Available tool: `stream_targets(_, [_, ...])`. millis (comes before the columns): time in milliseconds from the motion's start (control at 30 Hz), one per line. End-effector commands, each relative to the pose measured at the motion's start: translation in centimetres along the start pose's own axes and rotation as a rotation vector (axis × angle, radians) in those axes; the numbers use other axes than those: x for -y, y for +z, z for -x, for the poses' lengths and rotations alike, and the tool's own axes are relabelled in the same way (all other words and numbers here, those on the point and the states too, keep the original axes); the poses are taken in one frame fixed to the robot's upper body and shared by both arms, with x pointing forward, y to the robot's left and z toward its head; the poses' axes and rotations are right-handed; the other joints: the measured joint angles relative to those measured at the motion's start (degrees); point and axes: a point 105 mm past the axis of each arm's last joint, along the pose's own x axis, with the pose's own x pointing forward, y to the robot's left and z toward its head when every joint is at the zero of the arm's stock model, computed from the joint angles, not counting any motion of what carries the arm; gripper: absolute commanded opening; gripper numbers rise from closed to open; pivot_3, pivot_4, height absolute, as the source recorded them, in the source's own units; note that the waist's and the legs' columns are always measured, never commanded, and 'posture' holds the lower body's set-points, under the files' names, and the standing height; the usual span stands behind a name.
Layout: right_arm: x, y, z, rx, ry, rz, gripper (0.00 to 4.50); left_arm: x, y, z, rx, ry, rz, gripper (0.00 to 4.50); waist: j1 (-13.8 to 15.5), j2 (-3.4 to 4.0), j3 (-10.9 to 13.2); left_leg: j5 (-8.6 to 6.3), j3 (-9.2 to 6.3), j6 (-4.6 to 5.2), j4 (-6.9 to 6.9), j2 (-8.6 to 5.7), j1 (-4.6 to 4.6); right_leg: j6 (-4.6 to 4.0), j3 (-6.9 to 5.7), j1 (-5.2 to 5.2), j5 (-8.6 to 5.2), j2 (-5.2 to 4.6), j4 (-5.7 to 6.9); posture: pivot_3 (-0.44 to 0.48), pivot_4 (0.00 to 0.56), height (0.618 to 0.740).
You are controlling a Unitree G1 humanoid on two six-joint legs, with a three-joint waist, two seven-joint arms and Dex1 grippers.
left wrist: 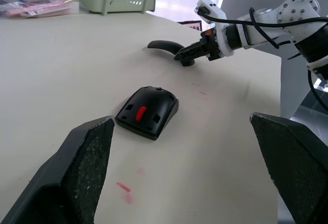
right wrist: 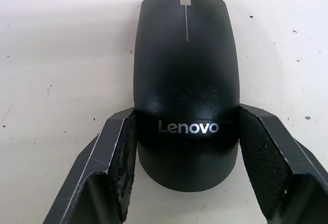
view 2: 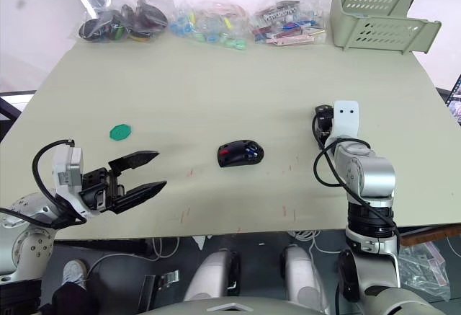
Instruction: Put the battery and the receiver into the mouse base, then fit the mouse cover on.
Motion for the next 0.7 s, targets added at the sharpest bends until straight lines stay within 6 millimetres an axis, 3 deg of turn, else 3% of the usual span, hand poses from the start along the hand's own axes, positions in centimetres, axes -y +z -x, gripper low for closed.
stream_targets(33, [-0.3, 2.4, 0.9, 0.098, 0.041, 0.067, 2.67, 0.1, 0.5, -0.1, 0.013, -0.003, -0.033, 4.50, 0.00, 0.01, 0.01, 0.00, 0.00, 0.00, 0.00, 0.00, 0.00, 0.00, 0.00, 0.00, 0.00, 0.00, 0.00, 0.000, 0.150, 0.740])
stream_targets(167, [-3.5, 4.2, 2.8, 0.167, 0.335, 0.230, 2.67, 0.0, 0.5, -0.2, 0.020, 0.003, -0.037, 4.50, 0.01, 0.02, 0.02, 0.00, 0.02, 0.00, -0.02, -0.01, -0.02, 0.00, 0.07, -0.04, 0.00, -0.02, -0.02, 0.000, 0.150, 0.740])
stream_targets(233, [-6.1, 6.0, 5.9, 0.267, 0.641, 0.412, 2.67, 0.0, 0.7, -0.1, 0.027, 0.006, -0.037, 4.50, 0.01, 0.17, 0.18, 0.00, 0.01, 0.01, -0.03, -0.01, -0.02, 0.01, 0.06, -0.04, 0.00, 0.01, -0.03, 0.000, 0.150, 0.740])
stream_targets(333, [-7.2, 6.5, 8.4, 0.278, 0.904, 0.635, 2.67, 0.1, 0.6, 0.1, 0.008, 0.009, -0.064, 4.50, -0.11, 0.26, 0.27, -0.01, 0.04, 0.01, -0.02, 0.00, -0.06, 0.10, 0.11, -0.11, 0.03, -0.01, -0.04, 0.000, 0.150, 0.740])
stream_targets(500, [-8.9, 6.3, 9.0, 0.173, 1.196, 0.860, 2.67, 0.6, 0.6, 0.4, 0.049, -0.017, -0.127, 4.50, -0.17, 0.19, 0.27, -0.01, 0.07, 0.02, -0.04, 0.04, -0.03, 0.04, -0.06, -0.06, 0.00, 0.09, -0.08, 0.000, 0.150, 0.740])
stream_targets(700, [-11.9, 6.7, 7.2, 0.097, 1.290, 1.019, 2.67, 0.9, 1.1, 1.3, 0.045, -0.063, -0.071, 4.50, -0.25, 0.17, 0.29, -0.01, 0.06, 0.01, 0.03, 0.07, -0.03, -0.02, -0.02, -0.13, 0.04, 0.09, 0.02, 0.000, 0.150, 0.740])
